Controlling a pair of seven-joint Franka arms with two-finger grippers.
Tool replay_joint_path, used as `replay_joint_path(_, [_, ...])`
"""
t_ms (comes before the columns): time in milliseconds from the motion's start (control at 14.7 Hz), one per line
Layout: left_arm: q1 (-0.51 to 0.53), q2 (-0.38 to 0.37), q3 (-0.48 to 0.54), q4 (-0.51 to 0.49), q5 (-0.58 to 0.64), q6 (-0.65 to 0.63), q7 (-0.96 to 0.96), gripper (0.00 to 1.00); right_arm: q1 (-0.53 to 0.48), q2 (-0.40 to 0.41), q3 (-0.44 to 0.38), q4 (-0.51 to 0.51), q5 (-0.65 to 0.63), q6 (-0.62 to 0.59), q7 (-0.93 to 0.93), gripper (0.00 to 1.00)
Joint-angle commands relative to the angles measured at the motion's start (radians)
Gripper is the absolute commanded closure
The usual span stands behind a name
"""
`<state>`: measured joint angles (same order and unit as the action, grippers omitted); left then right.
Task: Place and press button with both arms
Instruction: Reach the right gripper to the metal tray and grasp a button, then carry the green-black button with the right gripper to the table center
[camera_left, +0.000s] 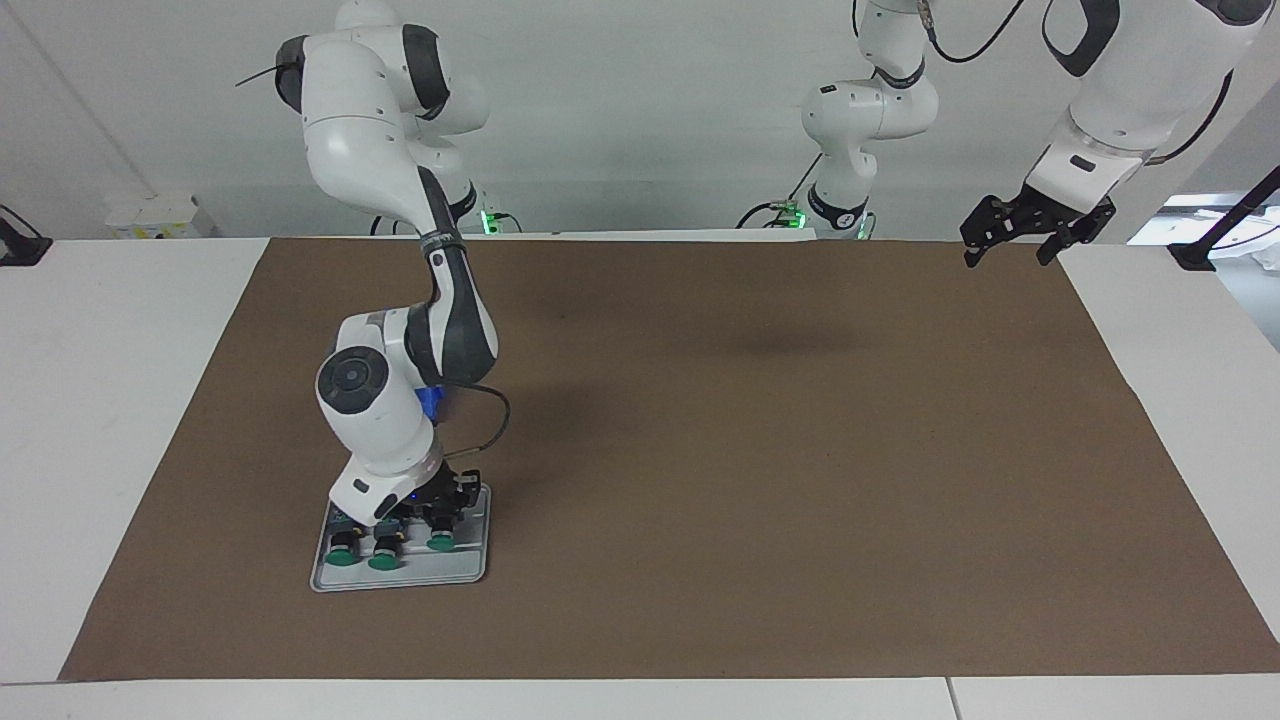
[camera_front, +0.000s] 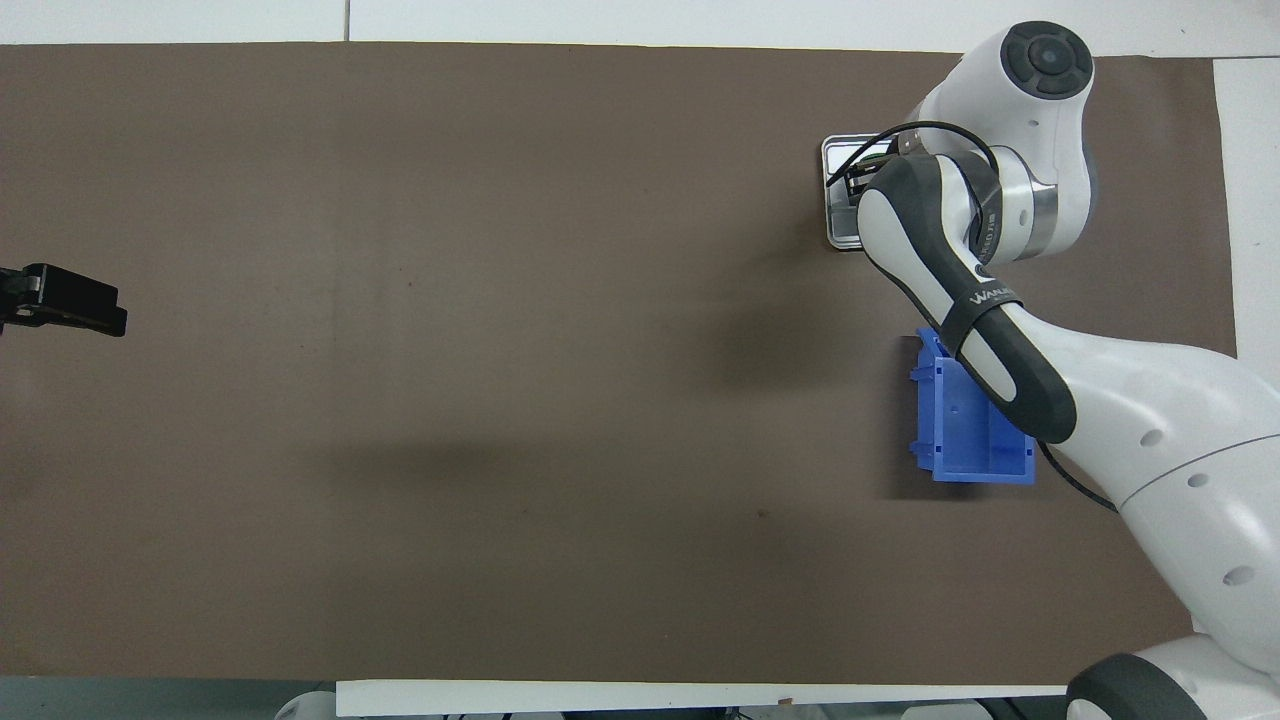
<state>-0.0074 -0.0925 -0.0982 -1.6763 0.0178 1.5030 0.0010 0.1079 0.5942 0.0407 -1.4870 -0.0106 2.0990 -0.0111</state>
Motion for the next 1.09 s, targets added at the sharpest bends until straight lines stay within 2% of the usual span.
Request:
replay_joint_path(0, [-0.003, -0.021, 0.003, -0.020, -0.004, 0.005, 0.005, 0.00, 0.035, -0.059, 0.008, 0.001, 0.001, -0.095, 0.112, 1.00])
replay_joint_path(204, [0.000, -0.023, 0.003, -0.020, -0.004, -0.015, 0.007, 0.00, 0.093, -0.093, 0.008, 0.010, 0.009, -0.174, 0.212, 1.00])
replay_joint_path(341, [-0.002, -0.024, 0.003, -0.020, -0.004, -0.015, 0.005, 0.00, 0.147, -0.094, 0.008, 0.030, 0.008, -0.232, 0.391, 1.00])
replay_joint_path(750, [0.003, -0.024, 0.003, -0.020, -0.004, -0.014, -0.003, 0.00, 0.354, -0.105, 0.008, 0.021, 0.009, -0.267, 1.042, 1.00])
replay_joint_path(1022, [0.007, -0.024, 0.003, -0.020, -0.004, -0.014, 0.008, 0.00, 0.395, -0.096, 0.034, 0.005, 0.008, -0.260, 1.420, 1.00])
